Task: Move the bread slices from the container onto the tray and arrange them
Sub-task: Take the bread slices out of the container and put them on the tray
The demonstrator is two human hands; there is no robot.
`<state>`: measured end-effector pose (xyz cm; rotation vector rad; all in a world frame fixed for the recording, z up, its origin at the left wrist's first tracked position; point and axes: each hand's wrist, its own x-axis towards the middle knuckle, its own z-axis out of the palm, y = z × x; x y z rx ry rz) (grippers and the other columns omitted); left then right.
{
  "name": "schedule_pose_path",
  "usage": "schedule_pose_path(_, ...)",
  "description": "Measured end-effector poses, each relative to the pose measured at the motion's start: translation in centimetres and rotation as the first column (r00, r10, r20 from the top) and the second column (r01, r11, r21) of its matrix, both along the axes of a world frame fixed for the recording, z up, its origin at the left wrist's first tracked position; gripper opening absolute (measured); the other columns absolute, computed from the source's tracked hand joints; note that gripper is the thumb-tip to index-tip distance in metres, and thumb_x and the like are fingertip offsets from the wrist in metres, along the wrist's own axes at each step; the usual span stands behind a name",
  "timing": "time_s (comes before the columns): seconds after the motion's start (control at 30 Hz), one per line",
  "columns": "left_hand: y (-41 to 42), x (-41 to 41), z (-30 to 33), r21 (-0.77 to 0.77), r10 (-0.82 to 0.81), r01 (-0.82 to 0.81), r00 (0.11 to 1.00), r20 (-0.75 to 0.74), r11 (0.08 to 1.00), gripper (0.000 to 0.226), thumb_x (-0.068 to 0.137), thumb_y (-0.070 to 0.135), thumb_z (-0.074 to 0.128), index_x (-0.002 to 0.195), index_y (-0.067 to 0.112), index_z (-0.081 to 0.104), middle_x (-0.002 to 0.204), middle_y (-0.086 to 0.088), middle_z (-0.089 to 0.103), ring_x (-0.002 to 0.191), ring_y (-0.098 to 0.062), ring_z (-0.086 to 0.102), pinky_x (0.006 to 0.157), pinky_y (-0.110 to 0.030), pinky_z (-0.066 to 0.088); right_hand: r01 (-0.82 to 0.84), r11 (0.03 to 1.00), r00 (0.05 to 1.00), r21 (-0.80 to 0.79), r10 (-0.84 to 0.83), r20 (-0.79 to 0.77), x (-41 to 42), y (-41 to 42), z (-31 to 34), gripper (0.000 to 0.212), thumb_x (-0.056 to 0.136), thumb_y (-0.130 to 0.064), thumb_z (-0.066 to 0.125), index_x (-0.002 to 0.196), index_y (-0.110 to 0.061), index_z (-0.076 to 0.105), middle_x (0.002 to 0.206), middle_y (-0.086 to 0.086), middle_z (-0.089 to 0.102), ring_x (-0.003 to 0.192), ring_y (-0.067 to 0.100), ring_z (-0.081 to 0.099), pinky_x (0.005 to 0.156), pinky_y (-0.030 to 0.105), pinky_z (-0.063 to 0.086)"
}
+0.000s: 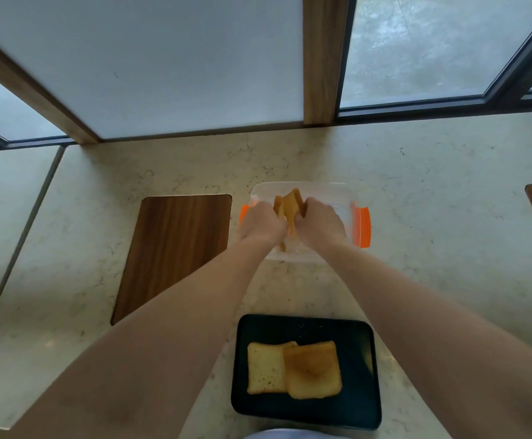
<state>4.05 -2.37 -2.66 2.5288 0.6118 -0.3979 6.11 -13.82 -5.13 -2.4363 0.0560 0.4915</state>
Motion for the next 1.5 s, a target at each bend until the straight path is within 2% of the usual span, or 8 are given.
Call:
schedule_pose_path(0.13, 0.1, -0.9, 1.6, -0.142, 0.041, -0.024, 0.992, 0.121, 0.990, 0.018, 0.090, 0.036, 0.055, 0.085, 0.019, 0.061, 0.073, -0.001, 0.067, 0.067, -0.020, 0.067, 0.063, -0.036, 0.056, 0.082, 0.990, 0.993, 0.118, -0.090, 0.071, -1.2, -0.7, 1.3, 0.011, 0.098, -0.026, 0.048, 0.097, -0.017, 0.056, 0.083, 0.000, 0.065, 0.073, 0.019, 0.065, 0.062, 0.035, 0.053)
schedule_pose_path(0.47, 0.5, -9.5, 6.5, -0.418, 0.116, 0.074, 0.904, 0.411, 0.905, 0.004, 0.093, 0.026, 0.061, 0.089, 0.026, 0.060, 0.070, 0.007, 0.061, 0.051, 0.005, 0.056, 0.045, -0.008, 0.041, 0.102, 0.865, 0.965, 0.491, -0.207, 0.164, -10.0, -5.9, 6.2, 0.012, 0.098, -0.035, 0.060, 0.086, -0.032, 0.057, 0.081, -0.006, 0.065, 0.073, -0.004, 0.063, 0.057, 0.012, 0.049)
schedule_pose_path(0.7, 1.1, -19.2, 0.6, -0.618, 0.189, -0.076, 0.975, 0.120, 0.783, 0.004, 0.094, 0.027, 0.062, 0.097, 0.028, 0.065, 0.075, -0.001, 0.061, 0.053, -0.006, 0.055, 0.049, -0.023, 0.047, 0.292, 0.758, 0.956, 0.583, -0.241, -0.165, -19.0, -10.0, 2.7, 0.012, 0.101, -0.036, 0.058, 0.097, -0.028, 0.066, 0.089, -0.008, 0.073, 0.080, 0.007, 0.070, 0.065, 0.024, 0.059)
schedule_pose_path(0.97, 2.2, -24.8, -5.1, -0.687, 0.266, -0.383, 0.924, -0.275, 0.618, 0.009, 0.098, 0.019, 0.060, 0.105, 0.019, 0.066, 0.069, -0.005, 0.063, 0.055, -0.016, 0.058, 0.045, -0.026, 0.042, 0.631, 0.603, 0.754, 0.488, -0.329, -0.568, -24.0, -10.7, -4.0, 0.021, 0.099, -0.035, 0.059, 0.102, -0.016, 0.067, 0.100, 0.008, 0.070, 0.091, 0.020, 0.071, 0.074, 0.041, 0.063)
schedule_pose_path(1.07, 2.8, -25.6, -6.6, -0.608, 0.246, -0.375, 0.926, -0.288, 0.699, 0.012, 0.099, 0.020, 0.058, 0.108, 0.016, 0.065, 0.074, -0.006, 0.064, 0.053, -0.012, 0.059, 0.045, -0.025, 0.044, 0.574, 0.693, 0.782, 0.436, -0.306, -0.544, -25.1, -10.4, -5.4, 0.024, 0.099, -0.038, 0.059, 0.101, -0.015, 0.066, 0.102, 0.013, 0.068, 0.095, 0.030, 0.067, 0.084, 0.051, 0.059)
schedule_pose_path(1.2, 3.3, -26.3, -7.8, -0.427, 0.207, -0.272, 0.959, -0.194, 0.862, 0.015, 0.097, 0.025, 0.059, 0.111, 0.020, 0.060, 0.089, -0.006, 0.068, 0.067, -0.018, 0.066, 0.045, -0.025, 0.045, 0.361, 0.897, 0.899, 0.255, -0.262, -0.351, -25.6, -10.6, -6.1, 0.016, 0.098, -0.032, 0.058, 0.092, -0.018, 0.063, 0.089, 0.007, 0.068, 0.075, 0.017, 0.061, 0.063, 0.033, 0.049)
schedule_pose_path(1.37, 3.3, -26.2, -8.0, -0.413, 0.176, -0.236, 0.968, -0.177, 0.880, 0.021, 0.095, 0.026, 0.060, 0.114, 0.019, 0.059, 0.095, -0.005, 0.068, 0.072, -0.019, 0.067, 0.047, -0.022, 0.045, 0.325, 0.904, 0.899, 0.279, -0.205, -0.386, -25.1, -10.8, -6.4, 0.014, 0.099, -0.033, 0.059, 0.097, -0.020, 0.065, 0.094, 0.003, 0.069, 0.084, 0.017, 0.065, 0.066, 0.029, 0.048)
schedule_pose_path(1.5, 3.3, -25.9, -8.2, -0.374, 0.151, -0.195, 0.978, -0.142, 0.907, 0.029, 0.094, 0.022, 0.061, 0.121, 0.013, 0.059, 0.104, -0.004, 0.066, 0.089, -0.025, 0.067, 0.073, -0.036, 0.055, 0.397, 0.832, 0.858, 0.387, -0.187, -0.478, -24.5, -10.4, -6.3, 0.015, 0.098, -0.037, 0.061, 0.101, -0.023, 0.067, 0.102, 0.000, 0.071, 0.094, 0.017, 0.067, 0.082, 0.040, 0.060)
